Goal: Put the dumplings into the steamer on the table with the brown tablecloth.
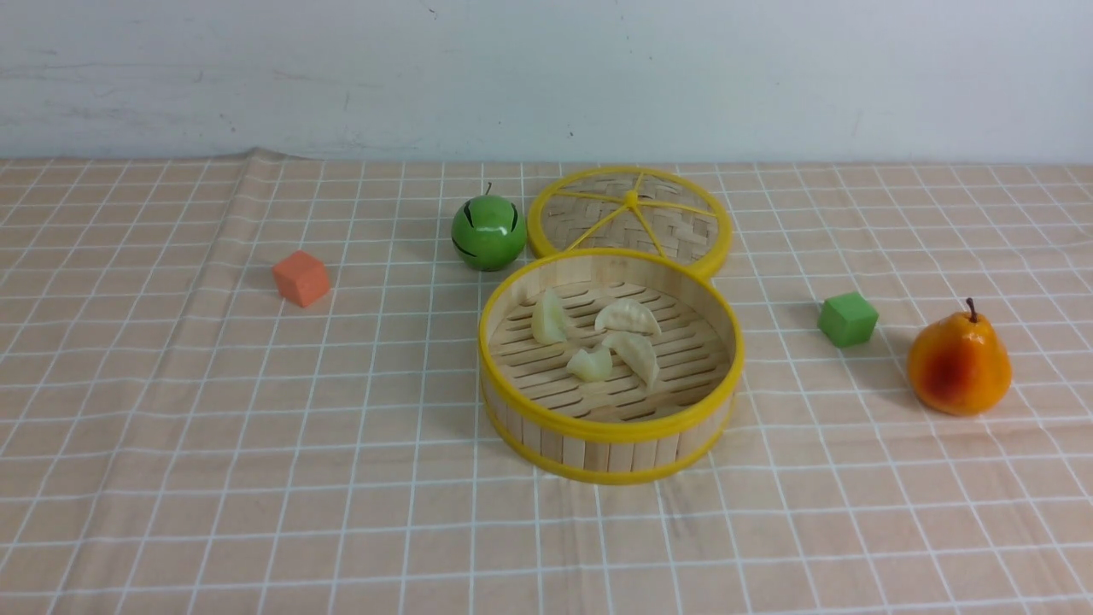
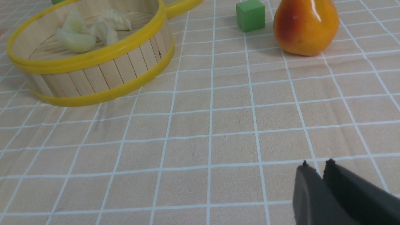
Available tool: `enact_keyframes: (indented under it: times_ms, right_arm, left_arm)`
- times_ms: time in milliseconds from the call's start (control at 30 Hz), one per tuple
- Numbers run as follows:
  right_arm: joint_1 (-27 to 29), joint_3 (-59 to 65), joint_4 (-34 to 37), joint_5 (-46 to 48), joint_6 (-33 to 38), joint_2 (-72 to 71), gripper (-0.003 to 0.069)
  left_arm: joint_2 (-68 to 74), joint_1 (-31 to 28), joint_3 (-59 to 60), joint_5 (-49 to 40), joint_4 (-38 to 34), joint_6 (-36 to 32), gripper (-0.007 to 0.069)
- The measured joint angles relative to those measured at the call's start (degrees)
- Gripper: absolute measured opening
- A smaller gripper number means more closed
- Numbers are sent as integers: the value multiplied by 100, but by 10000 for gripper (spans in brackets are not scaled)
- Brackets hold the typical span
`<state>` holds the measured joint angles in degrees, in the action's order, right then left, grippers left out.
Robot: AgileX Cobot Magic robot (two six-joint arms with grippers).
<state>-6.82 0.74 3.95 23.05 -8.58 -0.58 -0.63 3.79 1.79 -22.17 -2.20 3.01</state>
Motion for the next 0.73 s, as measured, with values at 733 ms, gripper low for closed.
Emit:
enact_keyframes:
  times_ms: [733]
  right_arm:
    - [0,0,0,0,0,0,85]
  left_arm:
    - [0,0,0,0,0,-5,-1]
